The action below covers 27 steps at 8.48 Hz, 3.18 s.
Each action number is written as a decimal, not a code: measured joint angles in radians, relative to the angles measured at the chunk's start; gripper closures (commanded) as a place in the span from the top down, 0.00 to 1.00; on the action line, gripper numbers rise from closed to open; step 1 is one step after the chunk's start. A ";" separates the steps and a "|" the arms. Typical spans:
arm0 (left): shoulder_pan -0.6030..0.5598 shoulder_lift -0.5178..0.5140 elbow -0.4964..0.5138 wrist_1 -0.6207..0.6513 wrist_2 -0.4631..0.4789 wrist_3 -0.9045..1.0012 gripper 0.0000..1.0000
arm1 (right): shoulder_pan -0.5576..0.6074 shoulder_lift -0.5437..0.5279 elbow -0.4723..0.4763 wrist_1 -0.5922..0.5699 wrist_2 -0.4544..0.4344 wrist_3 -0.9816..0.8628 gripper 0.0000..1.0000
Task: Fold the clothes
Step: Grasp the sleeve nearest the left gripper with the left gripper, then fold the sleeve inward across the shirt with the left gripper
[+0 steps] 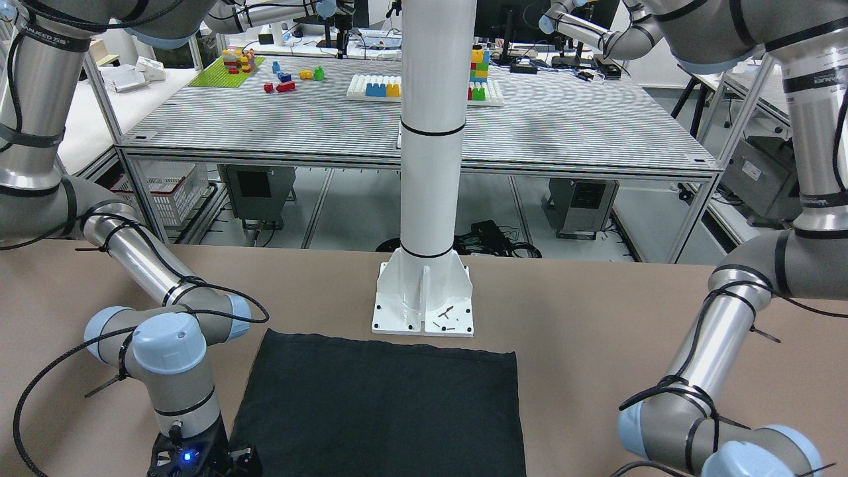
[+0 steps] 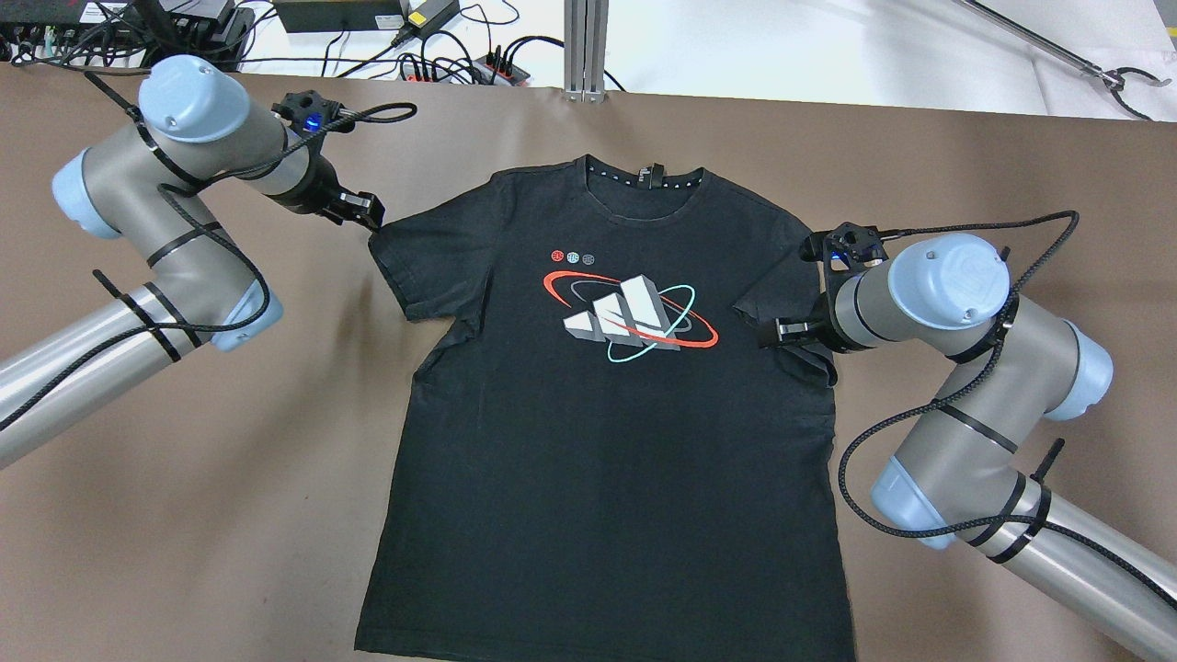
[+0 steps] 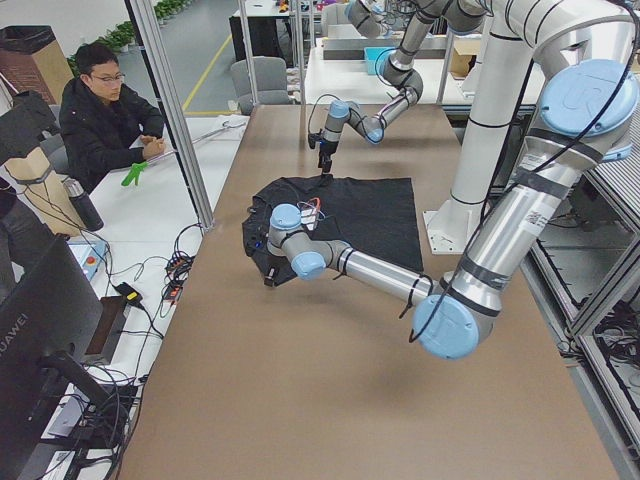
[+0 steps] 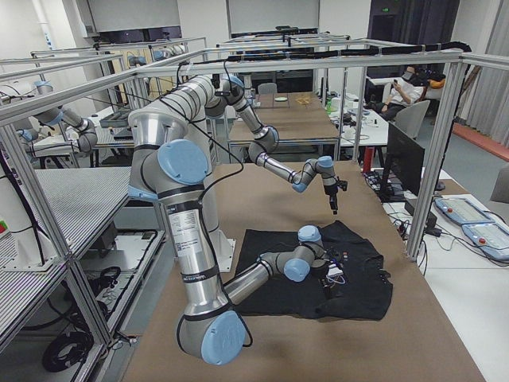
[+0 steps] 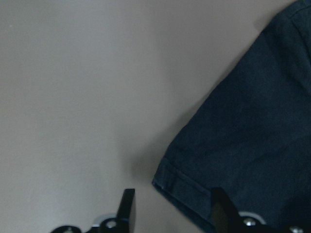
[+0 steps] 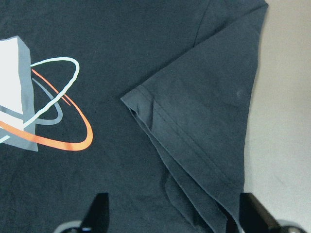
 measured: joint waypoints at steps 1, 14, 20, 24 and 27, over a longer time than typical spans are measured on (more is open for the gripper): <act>0.017 -0.028 0.038 -0.004 0.016 0.005 0.52 | -0.003 -0.009 0.008 -0.002 -0.002 0.012 0.94; 0.050 -0.049 0.144 -0.068 0.089 0.041 0.03 | -0.033 -0.024 0.024 -0.002 -0.027 0.070 0.94; 0.045 -0.054 0.077 -0.057 0.072 0.017 0.00 | -0.038 -0.024 0.024 -0.002 -0.027 0.077 0.94; 0.089 -0.091 -0.020 -0.050 0.066 -0.181 0.00 | -0.039 -0.025 0.021 -0.001 -0.025 0.078 0.94; 0.130 -0.195 0.050 -0.050 0.103 -0.282 0.00 | -0.041 -0.028 0.021 -0.001 -0.026 0.078 0.94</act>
